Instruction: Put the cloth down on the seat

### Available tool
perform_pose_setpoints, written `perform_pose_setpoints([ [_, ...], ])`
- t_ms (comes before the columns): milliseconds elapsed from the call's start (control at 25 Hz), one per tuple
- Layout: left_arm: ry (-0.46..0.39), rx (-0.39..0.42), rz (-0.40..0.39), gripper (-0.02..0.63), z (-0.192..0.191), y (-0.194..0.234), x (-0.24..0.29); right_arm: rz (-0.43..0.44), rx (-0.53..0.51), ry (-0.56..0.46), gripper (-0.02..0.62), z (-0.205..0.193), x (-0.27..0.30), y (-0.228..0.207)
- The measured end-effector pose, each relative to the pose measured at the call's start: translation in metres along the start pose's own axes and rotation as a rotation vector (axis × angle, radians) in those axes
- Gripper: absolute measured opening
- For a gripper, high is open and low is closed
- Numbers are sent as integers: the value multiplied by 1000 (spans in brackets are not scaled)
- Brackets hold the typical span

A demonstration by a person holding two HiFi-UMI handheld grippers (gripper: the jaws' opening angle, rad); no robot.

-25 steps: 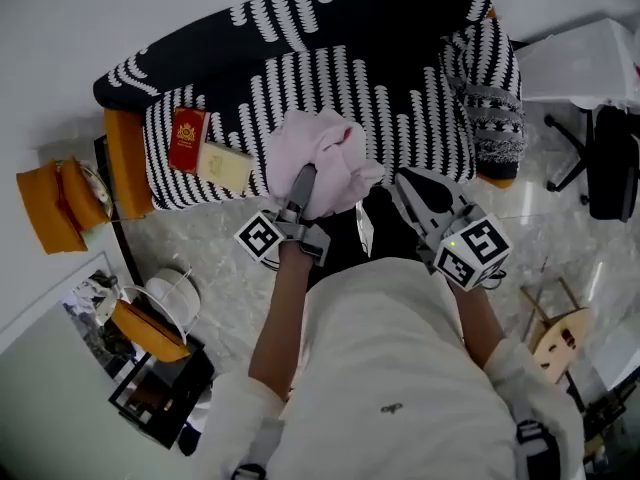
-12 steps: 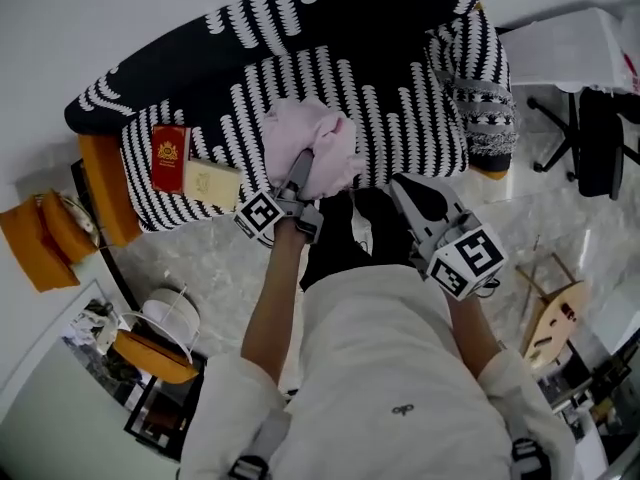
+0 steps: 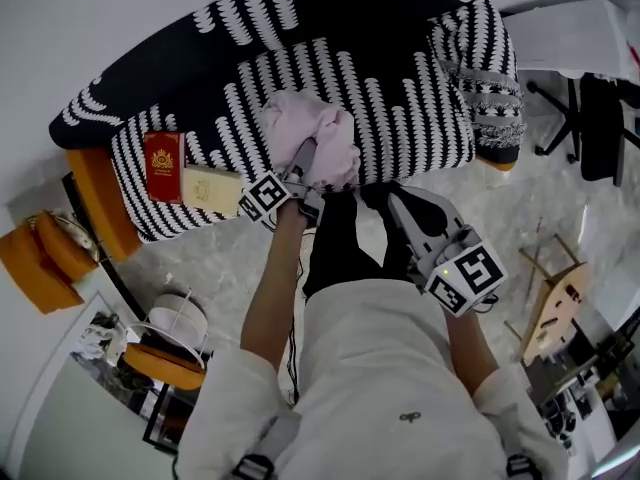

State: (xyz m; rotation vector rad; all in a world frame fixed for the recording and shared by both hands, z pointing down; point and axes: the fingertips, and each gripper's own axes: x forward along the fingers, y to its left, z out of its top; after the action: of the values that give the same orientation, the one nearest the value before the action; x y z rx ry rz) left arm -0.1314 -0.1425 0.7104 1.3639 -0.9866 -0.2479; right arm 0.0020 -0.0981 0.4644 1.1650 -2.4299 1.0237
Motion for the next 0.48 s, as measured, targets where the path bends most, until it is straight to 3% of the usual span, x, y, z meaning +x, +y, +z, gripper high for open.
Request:
perform_pose_setpoints([
  [480, 75, 14, 87, 245, 3, 66, 37, -22, 42, 38, 9, -21, 29, -4],
])
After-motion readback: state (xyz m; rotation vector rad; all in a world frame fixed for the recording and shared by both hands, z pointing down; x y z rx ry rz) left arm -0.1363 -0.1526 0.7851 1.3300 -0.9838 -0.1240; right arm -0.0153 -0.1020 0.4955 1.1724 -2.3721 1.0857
